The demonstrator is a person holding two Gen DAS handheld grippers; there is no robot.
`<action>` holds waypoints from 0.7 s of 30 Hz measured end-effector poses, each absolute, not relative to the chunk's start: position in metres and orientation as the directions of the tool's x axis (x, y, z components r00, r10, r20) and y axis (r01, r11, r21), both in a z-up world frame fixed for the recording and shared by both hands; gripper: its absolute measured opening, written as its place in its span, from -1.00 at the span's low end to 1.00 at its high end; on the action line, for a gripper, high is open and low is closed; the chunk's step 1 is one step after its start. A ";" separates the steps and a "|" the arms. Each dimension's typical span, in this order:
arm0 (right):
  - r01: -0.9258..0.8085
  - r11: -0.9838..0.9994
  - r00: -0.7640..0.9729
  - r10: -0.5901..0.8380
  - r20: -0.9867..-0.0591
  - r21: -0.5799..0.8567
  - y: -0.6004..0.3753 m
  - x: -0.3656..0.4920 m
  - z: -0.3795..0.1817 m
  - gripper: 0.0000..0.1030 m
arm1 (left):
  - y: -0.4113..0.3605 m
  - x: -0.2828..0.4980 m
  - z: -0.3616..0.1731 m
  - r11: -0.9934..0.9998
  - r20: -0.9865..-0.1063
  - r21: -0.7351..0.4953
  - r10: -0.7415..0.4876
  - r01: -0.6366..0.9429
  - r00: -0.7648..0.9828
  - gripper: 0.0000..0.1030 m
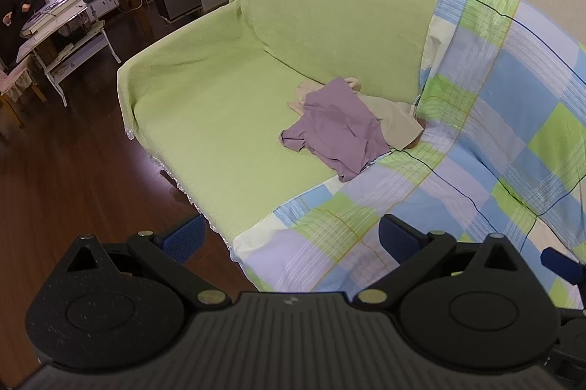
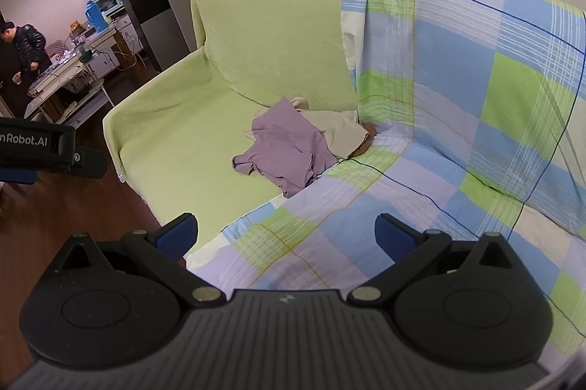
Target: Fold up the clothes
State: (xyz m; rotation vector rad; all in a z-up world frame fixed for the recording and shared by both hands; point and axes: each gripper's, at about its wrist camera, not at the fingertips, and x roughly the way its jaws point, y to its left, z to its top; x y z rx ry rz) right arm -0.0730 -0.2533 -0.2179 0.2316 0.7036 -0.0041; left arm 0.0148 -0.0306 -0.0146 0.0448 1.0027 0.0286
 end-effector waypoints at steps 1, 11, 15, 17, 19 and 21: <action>0.081 0.975 0.764 0.071 -0.641 0.205 -0.253 -0.071 -0.216 0.98 | -0.029 0.015 -0.015 0.999 -0.843 0.050 0.047 -0.009 0.536 0.98; 0.067 0.979 0.775 0.070 -0.628 0.192 -0.250 -0.053 -0.210 0.98 | -0.022 0.025 -0.022 0.996 -0.850 0.050 0.080 -0.071 0.520 0.98; 0.052 0.980 0.773 0.082 -0.629 0.192 -0.252 -0.042 -0.209 0.98 | -0.019 0.026 -0.026 0.996 -0.852 0.015 0.056 -0.084 0.520 0.98; 0.042 0.981 0.773 0.089 -0.628 0.191 -0.252 -0.041 -0.210 0.98 | -0.017 0.027 -0.030 0.996 -0.853 -0.026 0.021 -0.084 0.521 0.98; 0.034 0.980 0.775 0.096 -0.625 0.194 -0.253 -0.041 -0.213 0.98 | -0.016 0.026 -0.038 0.994 -0.863 -0.054 0.000 -0.092 0.506 0.98; 0.028 0.979 0.772 0.106 -0.627 0.200 -0.253 -0.041 -0.218 0.98 | -0.012 0.025 -0.052 0.994 -0.892 -0.057 -0.009 -0.092 0.452 0.98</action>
